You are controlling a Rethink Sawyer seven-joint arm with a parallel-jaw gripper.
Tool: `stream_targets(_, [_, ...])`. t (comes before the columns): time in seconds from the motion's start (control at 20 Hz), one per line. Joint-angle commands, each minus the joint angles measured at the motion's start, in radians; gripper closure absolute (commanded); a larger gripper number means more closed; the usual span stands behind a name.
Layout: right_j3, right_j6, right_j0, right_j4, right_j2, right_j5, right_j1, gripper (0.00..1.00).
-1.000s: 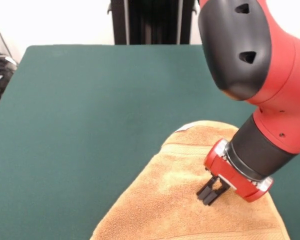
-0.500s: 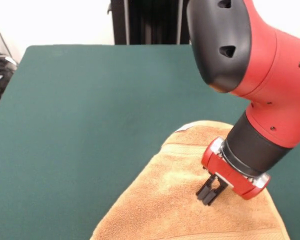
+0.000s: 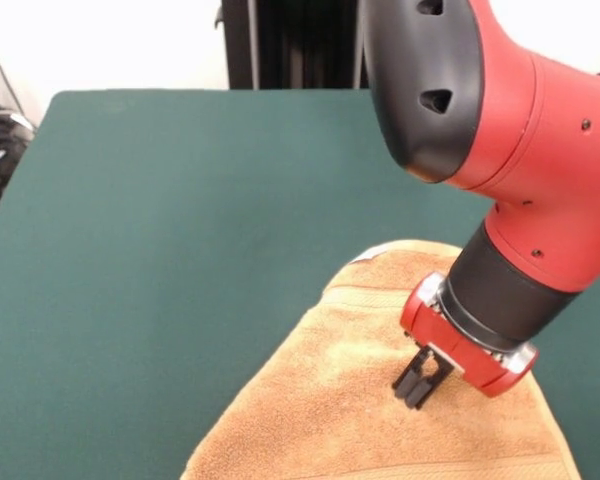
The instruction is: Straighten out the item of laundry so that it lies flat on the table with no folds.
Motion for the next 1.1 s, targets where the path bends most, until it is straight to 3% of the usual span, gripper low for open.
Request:
stream_targets(0.05, [0.244,-0.014,0.035,0.013,0.191,0.068,0.142,1.00])
stream_targets(0.55, [0.251,-0.011,0.034,-0.004,0.200,0.065,0.134,1.00])
stream_targets(1.1, [0.210,0.177,0.068,-0.028,0.134,-0.025,0.171,1.00])
